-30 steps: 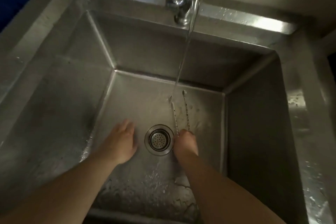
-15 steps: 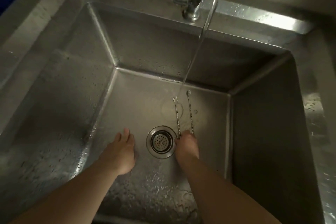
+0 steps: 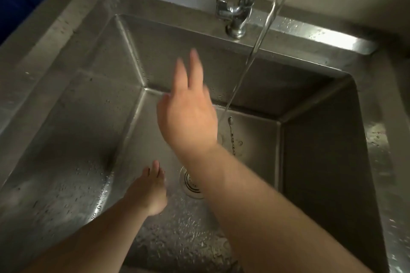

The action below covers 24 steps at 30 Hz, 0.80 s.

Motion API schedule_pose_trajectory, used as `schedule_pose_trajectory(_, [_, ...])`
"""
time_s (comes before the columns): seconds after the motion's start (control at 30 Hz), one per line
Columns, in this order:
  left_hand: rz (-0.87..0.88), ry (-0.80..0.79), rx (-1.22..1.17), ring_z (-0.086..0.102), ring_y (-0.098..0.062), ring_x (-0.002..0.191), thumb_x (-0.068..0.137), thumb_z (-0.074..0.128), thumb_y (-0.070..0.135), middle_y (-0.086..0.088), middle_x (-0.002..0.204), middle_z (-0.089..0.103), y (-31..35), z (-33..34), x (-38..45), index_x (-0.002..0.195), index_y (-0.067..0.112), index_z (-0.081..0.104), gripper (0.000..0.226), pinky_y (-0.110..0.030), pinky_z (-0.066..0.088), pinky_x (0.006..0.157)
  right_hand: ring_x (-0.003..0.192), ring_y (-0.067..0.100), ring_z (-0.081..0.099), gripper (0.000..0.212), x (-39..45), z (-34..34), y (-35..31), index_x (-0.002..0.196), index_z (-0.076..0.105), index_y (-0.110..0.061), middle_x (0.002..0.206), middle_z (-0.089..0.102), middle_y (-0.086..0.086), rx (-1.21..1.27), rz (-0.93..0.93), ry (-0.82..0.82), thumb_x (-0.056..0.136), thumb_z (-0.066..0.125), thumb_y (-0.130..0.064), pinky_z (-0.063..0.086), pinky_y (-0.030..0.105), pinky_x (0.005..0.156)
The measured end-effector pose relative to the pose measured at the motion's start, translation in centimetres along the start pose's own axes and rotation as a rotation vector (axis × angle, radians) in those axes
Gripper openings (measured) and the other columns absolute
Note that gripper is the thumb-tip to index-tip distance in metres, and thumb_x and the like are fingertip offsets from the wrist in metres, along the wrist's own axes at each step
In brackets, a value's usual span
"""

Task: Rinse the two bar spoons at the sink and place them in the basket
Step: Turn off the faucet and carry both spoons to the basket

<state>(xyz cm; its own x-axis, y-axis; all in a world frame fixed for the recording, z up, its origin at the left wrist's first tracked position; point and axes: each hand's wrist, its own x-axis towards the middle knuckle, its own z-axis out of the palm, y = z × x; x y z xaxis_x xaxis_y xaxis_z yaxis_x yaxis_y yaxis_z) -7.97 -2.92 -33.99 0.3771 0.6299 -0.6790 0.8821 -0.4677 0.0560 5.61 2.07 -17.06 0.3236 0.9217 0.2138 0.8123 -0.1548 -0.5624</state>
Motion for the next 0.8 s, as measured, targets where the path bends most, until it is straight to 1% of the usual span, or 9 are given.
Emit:
schedule_pose_trajectory(0.07, [-0.01,-0.01,-0.022,0.026,-0.034,0.138,0.09,0.041,0.025,-0.016,0.161,0.004,-0.2,-0.2,0.0,0.149,0.002,0.019,0.067,-0.043,0.037,0.106,0.111,0.04,0.054,0.074,3.5,-1.7,-1.5,0.151,0.027,-0.009,0.165,-0.002,0.009,-0.01,0.004,0.068,0.084,0.058,-0.008,0.051,0.043,0.078])
schedule_pose_trajectory(0.13, [-0.009,-0.02,-0.035,0.023,-0.032,0.141,0.092,0.039,0.024,-0.016,0.162,0.0,-0.3,-0.4,0.0,0.15,0.001,0.016,0.066,-0.044,0.036,0.108,0.112,0.037,0.054,0.076,6.0,-2.8,-2.0,0.151,0.023,-0.008,0.164,-0.017,0.011,-0.046,0.052,0.061,0.083,0.057,-0.003,0.053,0.043,0.079])
schedule_pose_trajectory(0.27, [-0.005,-0.026,-0.055,0.022,-0.031,0.143,0.092,0.041,0.023,-0.014,0.162,0.0,-0.4,-0.5,0.1,0.15,0.003,0.016,0.067,-0.043,0.034,0.11,0.102,0.03,0.06,0.056,7.6,-3.6,-1.4,0.136,0.037,-0.008,0.16,-0.028,0.016,-0.126,0.15,-0.013,0.086,0.06,-0.002,0.055,0.036,0.07])
schedule_pose_trajectory(0.33, [-0.014,-0.034,-0.071,0.022,-0.03,0.143,0.092,0.041,0.023,-0.013,0.162,-0.001,-0.4,-0.6,0.0,0.151,0.004,0.015,0.067,-0.042,0.034,0.11,0.092,0.029,0.064,0.049,7.4,-3.5,-1.0,0.13,0.041,-0.009,0.159,-0.029,0.018,-0.145,0.157,-0.029,0.085,0.061,-0.002,0.053,0.035,0.064])
schedule_pose_trajectory(0.47, [-0.019,-0.031,-0.078,0.023,-0.031,0.143,0.093,0.04,0.023,-0.013,0.162,0.0,-0.4,-0.5,0.1,0.15,0.003,0.016,0.066,-0.042,0.034,0.11,0.083,0.029,0.065,0.041,7.8,-3.2,-0.8,0.125,0.047,-0.009,0.16,-0.022,0.021,-0.167,0.131,-0.02,0.086,0.059,-0.002,0.053,0.035,0.065])
schedule_pose_trajectory(0.6, [-0.018,-0.036,-0.077,0.022,-0.03,0.142,0.093,0.041,0.023,-0.013,0.162,-0.001,-0.4,-0.6,0.2,0.15,0.003,0.015,0.066,-0.043,0.035,0.11,0.12,0.031,0.055,0.046,7.8,-2.9,-0.3,0.134,0.047,-0.004,0.16,0.009,0.021,-0.283,0.067,0.017,0.089,0.055,-0.001,0.055,0.032,0.082])
schedule_pose_trajectory(0.63, [-0.018,-0.039,-0.079,0.022,-0.03,0.143,0.093,0.041,0.024,-0.013,0.163,-0.001,-0.5,-0.6,0.2,0.15,0.004,0.015,0.066,-0.043,0.034,0.11,0.116,0.031,0.057,0.047,7.5,-2.9,-0.2,0.135,0.047,-0.003,0.158,0.01,0.022,-0.294,0.048,0.018,0.089,0.054,0.0,0.054,0.033,0.085])
schedule_pose_trajectory(0.7, [-0.017,-0.041,-0.086,0.022,-0.031,0.143,0.093,0.04,0.024,-0.013,0.163,-0.001,-0.5,-0.5,0.3,0.15,0.004,0.017,0.065,-0.043,0.034,0.11,0.099,0.031,0.062,0.045,6.9,-2.9,-0.2,0.13,0.052,-0.006,0.159,-0.001,0.021,-0.283,0.064,-0.025,0.087,0.055,0.003,0.053,0.034,0.082])
schedule_pose_trajectory(0.8, [-0.025,-0.04,-0.093,0.021,-0.031,0.143,0.093,0.04,0.023,-0.014,0.162,-0.001,-0.5,-0.4,0.5,0.15,0.003,0.017,0.064,-0.043,0.034,0.11,0.097,0.032,0.057,0.039,6.4,-2.8,-0.2,0.124,0.056,-0.009,0.162,-0.007,0.019,-0.239,0.1,-0.035,0.086,0.058,0.001,0.045,0.031,0.069])
